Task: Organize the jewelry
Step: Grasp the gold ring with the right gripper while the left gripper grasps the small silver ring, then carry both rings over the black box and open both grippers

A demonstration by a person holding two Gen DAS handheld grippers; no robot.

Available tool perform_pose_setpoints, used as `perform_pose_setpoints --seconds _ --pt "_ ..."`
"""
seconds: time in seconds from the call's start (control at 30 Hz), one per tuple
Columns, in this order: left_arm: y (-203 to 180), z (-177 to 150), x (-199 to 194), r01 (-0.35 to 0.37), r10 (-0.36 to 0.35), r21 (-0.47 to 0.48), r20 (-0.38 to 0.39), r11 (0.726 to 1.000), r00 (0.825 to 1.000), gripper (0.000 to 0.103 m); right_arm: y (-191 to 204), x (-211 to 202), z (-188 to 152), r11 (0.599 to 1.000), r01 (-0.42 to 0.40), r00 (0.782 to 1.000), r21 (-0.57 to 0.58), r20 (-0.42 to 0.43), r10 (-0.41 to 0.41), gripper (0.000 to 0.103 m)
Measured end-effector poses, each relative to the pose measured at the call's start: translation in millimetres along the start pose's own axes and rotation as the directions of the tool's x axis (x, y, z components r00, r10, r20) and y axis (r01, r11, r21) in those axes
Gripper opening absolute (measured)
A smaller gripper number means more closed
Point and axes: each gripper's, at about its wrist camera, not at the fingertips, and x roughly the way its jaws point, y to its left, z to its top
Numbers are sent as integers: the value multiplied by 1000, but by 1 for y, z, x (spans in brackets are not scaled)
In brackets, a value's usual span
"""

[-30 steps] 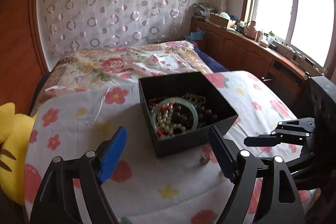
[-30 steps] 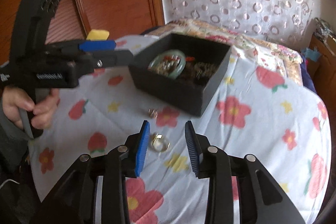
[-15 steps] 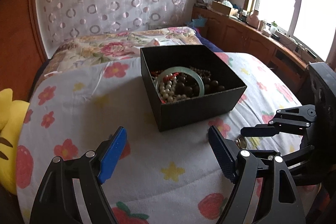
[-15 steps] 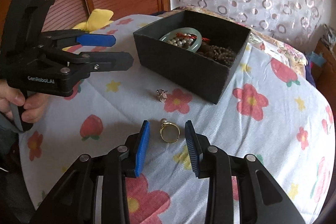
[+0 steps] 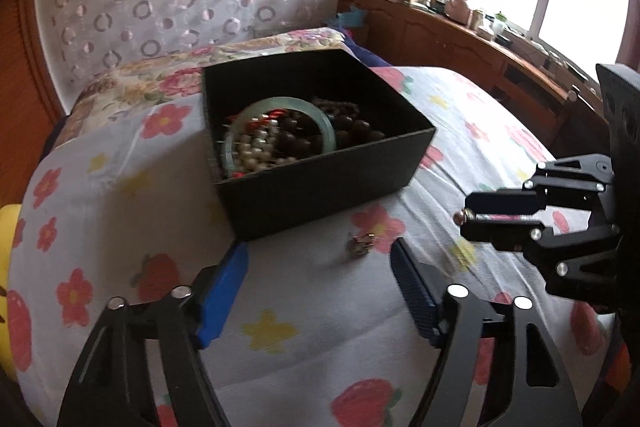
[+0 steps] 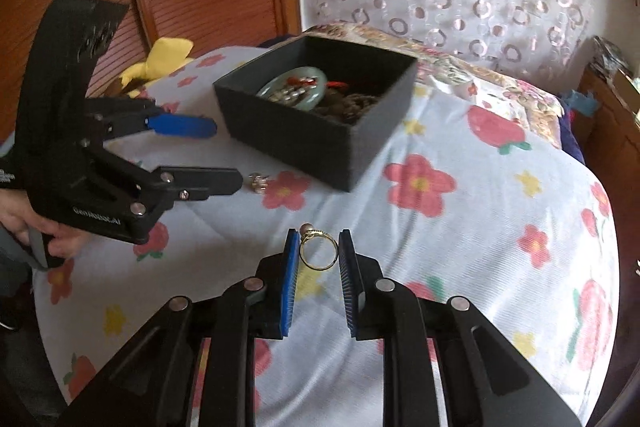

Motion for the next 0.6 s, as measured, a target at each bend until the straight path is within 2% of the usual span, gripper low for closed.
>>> perform_pose_setpoints --seconds 0.17,0.3,0.33,0.37,0.4,0.6 --pt "-12 2 8 17 -17 26 -20 1000 1000 46 -6 -3 0 1000 2 1000 20 19 -3 22" --pt "-18 5 17 -9 10 46 -28 999 1000 40 -7 -3 0 1000 1 1000 31 29 -2 22" --pt "-18 6 18 -13 15 48 -28 999 999 32 -7 -3 -1 999 1 1000 33 31 -2 22" --pt "-19 7 18 -16 17 48 -28 999 999 19 -8 -3 -1 999 1 999 36 34 -3 22" --pt "-18 7 18 -11 13 45 -31 999 999 12 -9 -4 -1 999 1 999 38 36 -3 22" --pt "-14 10 7 5 -5 22 -2 1000 1000 12 -11 -6 2 999 1 999 44 53 -3 22"
